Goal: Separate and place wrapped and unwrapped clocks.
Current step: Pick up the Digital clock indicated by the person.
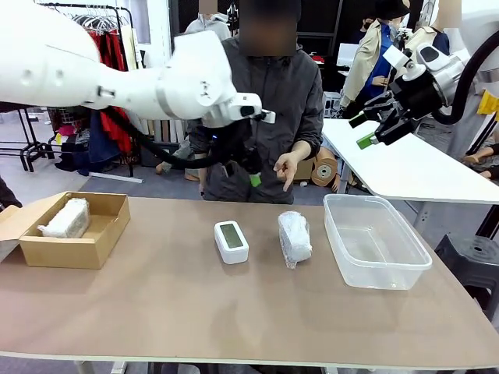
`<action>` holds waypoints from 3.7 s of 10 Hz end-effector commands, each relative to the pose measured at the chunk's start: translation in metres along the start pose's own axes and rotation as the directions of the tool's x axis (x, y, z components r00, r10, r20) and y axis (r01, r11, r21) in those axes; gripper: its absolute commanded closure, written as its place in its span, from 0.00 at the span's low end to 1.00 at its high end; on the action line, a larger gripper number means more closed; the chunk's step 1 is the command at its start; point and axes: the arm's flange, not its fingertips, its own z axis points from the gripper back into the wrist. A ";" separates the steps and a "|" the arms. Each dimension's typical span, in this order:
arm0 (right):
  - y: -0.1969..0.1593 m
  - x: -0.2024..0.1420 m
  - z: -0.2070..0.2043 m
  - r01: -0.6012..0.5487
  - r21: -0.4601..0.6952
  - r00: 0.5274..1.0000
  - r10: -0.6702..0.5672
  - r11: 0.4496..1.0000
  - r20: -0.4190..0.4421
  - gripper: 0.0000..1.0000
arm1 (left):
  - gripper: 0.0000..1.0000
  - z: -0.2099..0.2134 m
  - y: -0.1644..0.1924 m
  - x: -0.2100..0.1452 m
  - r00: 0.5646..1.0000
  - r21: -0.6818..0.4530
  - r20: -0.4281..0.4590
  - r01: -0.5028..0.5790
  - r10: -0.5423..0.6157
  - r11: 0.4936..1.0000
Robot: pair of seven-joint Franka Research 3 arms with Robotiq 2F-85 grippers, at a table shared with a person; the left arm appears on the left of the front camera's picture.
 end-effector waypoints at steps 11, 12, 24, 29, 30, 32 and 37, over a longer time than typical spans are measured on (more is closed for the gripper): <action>0.000 0.000 0.001 -0.005 -0.003 1.000 0.005 1.000 -0.009 0.00 | 0.00 -0.100 -0.035 0.056 0.966 0.062 -0.052 -0.251 0.255 0.966; 0.000 0.000 0.001 -0.005 -0.003 1.000 0.005 1.000 -0.009 0.00 | 0.00 -0.105 -0.038 0.057 0.968 0.074 -0.058 -0.240 0.244 0.968; 0.000 0.000 0.001 -0.005 -0.003 1.000 0.005 1.000 -0.009 0.00 | 0.00 -0.163 -0.112 0.112 0.753 0.330 0.077 -0.638 0.653 0.696; 0.000 0.000 0.001 -0.005 -0.003 1.000 0.005 1.000 -0.009 0.00 | 0.00 -0.176 -0.099 0.082 0.714 0.210 0.180 -0.700 0.677 0.682; 0.000 0.000 0.001 -0.005 -0.003 1.000 0.005 1.000 -0.009 0.00 | 0.00 -0.178 -0.096 0.076 0.715 0.184 0.188 -0.699 0.674 0.691; 0.000 0.000 0.001 -0.005 -0.003 1.000 0.005 1.000 -0.009 0.00 | 0.00 -0.179 -0.094 0.070 0.702 0.175 0.182 -0.712 0.689 0.680; 0.000 0.000 0.001 -0.005 -0.003 1.000 0.005 1.000 -0.009 0.00 | 0.00 -0.169 -0.099 0.047 0.746 0.186 0.135 -0.665 0.652 0.723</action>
